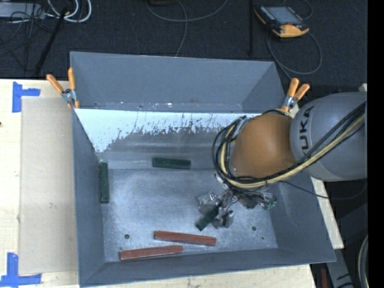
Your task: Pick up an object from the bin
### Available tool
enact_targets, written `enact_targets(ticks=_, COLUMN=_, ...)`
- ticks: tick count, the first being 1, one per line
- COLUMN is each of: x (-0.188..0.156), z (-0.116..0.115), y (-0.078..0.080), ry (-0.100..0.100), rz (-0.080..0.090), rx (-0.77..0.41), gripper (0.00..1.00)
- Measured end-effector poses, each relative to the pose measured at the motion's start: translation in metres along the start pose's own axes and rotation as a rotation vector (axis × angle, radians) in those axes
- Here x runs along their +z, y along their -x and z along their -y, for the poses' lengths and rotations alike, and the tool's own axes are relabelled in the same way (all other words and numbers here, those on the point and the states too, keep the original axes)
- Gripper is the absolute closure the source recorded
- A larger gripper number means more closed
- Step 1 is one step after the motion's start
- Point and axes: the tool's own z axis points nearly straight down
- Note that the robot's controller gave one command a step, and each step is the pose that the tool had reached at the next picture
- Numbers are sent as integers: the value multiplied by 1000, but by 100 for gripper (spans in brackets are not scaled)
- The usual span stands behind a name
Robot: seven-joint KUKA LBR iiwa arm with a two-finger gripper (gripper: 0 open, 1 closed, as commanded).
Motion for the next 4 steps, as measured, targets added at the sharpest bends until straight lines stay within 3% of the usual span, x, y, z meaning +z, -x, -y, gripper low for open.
enact_targets(ticks=1, x=0, z=0, y=-1, ry=0, rz=-1, rx=1, gripper=0)
enact_targets(ticks=2, x=0, z=1, y=0, ry=0, rz=0, rx=3, gripper=100)
enact_targets(ticks=3, x=-114, z=5, y=-6, ry=-6, rz=6, rx=68, gripper=100)
enact_targets(ticks=4, x=-169, z=14, y=8, ry=-5, rz=4, rx=-179, gripper=100)
